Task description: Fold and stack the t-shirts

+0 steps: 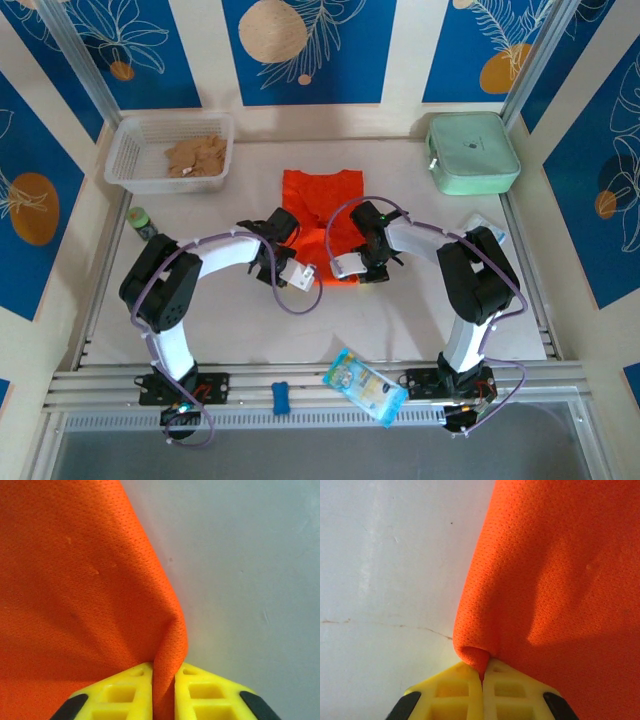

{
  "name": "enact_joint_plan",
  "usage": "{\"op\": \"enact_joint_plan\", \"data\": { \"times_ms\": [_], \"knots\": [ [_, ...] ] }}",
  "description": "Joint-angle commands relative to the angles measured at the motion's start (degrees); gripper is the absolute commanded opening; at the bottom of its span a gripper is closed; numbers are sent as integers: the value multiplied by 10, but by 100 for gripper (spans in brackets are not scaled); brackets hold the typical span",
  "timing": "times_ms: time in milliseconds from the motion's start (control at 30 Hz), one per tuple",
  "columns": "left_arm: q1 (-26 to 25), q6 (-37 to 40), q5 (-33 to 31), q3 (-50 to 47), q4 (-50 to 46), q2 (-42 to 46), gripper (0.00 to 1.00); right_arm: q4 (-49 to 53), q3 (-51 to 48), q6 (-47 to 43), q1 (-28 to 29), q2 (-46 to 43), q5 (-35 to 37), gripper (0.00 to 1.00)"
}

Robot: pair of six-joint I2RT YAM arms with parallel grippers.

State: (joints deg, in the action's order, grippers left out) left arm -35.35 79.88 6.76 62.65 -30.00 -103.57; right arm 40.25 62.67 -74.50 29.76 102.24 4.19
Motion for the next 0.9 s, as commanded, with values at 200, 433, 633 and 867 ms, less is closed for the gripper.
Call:
{"op": "enact_joint_plan", "data": {
  "times_ms": [200, 433, 633, 867],
  "knots": [
    [7, 2, -10, -30, 94, -14, 0, 34, -4, 3, -4, 9, -26, 0],
    [8, 1, 22, -41, 53, 69, 0, 31, -22, 12, -14, -56, -36, 0],
    [8, -8, 52, -38, 0, 151, 0, 24, -49, 36, -13, -123, -46, 0],
    [0, -51, 63, -40, -53, 232, 0, 26, -89, 80, 9, -206, -41, 0]
  ]
}}
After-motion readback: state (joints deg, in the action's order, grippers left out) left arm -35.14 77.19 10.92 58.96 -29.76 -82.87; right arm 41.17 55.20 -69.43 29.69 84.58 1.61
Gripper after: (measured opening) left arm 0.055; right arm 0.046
